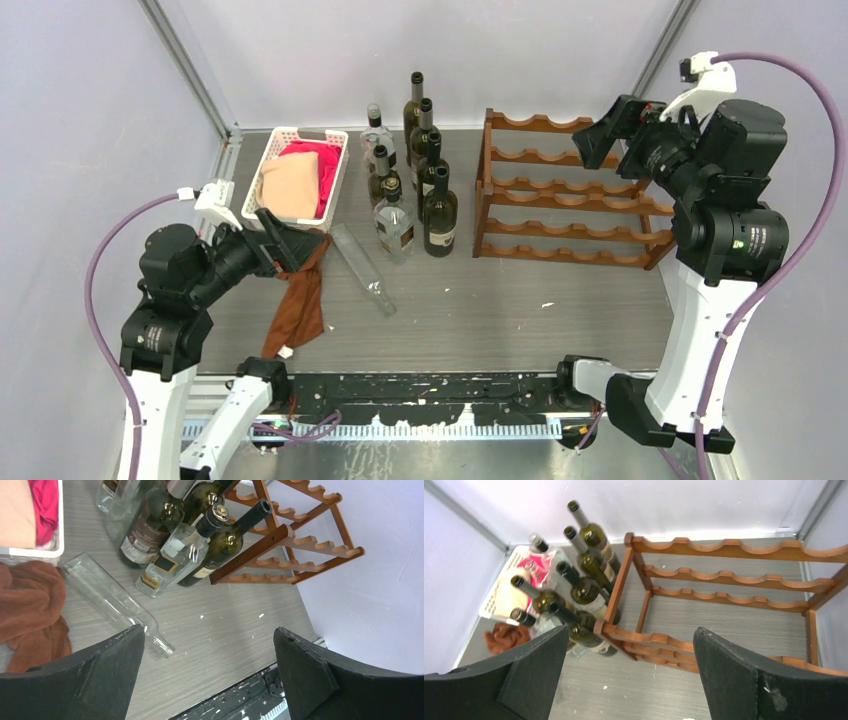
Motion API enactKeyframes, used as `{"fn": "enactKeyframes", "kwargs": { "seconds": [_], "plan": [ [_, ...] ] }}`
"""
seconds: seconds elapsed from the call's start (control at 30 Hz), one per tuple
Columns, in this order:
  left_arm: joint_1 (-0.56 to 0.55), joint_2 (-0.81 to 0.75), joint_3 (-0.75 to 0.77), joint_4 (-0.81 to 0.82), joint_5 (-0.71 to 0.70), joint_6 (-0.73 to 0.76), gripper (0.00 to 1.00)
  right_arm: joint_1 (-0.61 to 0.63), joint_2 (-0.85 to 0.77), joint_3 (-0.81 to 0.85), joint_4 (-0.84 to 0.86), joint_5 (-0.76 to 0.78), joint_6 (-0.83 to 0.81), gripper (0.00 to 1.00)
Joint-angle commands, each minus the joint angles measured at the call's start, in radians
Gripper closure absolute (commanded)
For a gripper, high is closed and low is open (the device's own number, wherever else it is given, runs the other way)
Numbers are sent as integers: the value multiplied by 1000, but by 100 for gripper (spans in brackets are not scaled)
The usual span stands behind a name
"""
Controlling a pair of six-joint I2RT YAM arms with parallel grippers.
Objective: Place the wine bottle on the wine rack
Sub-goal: Pick up the wine bottle from the center of the board.
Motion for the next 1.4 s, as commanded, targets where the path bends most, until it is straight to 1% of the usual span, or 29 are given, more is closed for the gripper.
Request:
{"fn": "enactKeyframes", "kwargs": {
  "seconds": [0.0,0.07,0.17,0.23,0.27,0.4,0.5,0.57,0.63,0.73,0.8,0.87,0.93,1.03,1.17,1.27,1.37],
  "plan": [
    [-5,-34,-52,120,60,-83,0,4,-28,-23,-33,-270,-250,0],
    [-5,-45,-104,155,80,-132,0,5,-42,-63,-128,-411,-416,0],
    [-5,-58,-187,169,85,-190,0,5,-82,-148,-276,-533,-639,0],
    [-5,-72,-234,159,74,-205,0,5,-114,-235,-375,-567,-790,0],
    [-5,-79,-258,153,66,-212,0,5,-132,-276,-404,-569,-837,0],
    [-5,-118,-355,150,30,-236,0,5,-204,-430,-439,-536,-937,0],
    [-5,-130,-397,118,-53,-242,0,5,-257,-543,-413,-500,-954,0],
    [-5,-114,-416,111,-106,-249,4,5,-285,-614,-390,-489,-954,0],
    [-6,-78,-433,132,-128,-260,9,5,-305,-678,-364,-489,-950,0],
    [-23,11,-439,146,-177,-274,12,5,-317,-749,-323,-500,-929,0],
    [-68,65,-445,153,-264,-298,12,5,-323,-790,-286,-502,-909,0],
    [-137,111,-457,176,-363,-343,11,5,-331,-832,-252,-504,-894,0],
    [-220,162,-462,196,-507,-408,11,5,-336,-872,-218,-505,-882,0],
    [-316,268,-444,209,-664,-502,8,5,-338,-919,-178,-511,-861,0],
    [-338,482,-360,143,-712,-636,5,5,-338,-955,-146,-522,-848,0],
    [-339,631,-280,79,-730,-668,4,5,-337,-972,-131,-519,-842,0],
    [-339,741,-212,66,-724,-670,2,5,-337,-985,-125,-524,-839,0]
  ]
}}
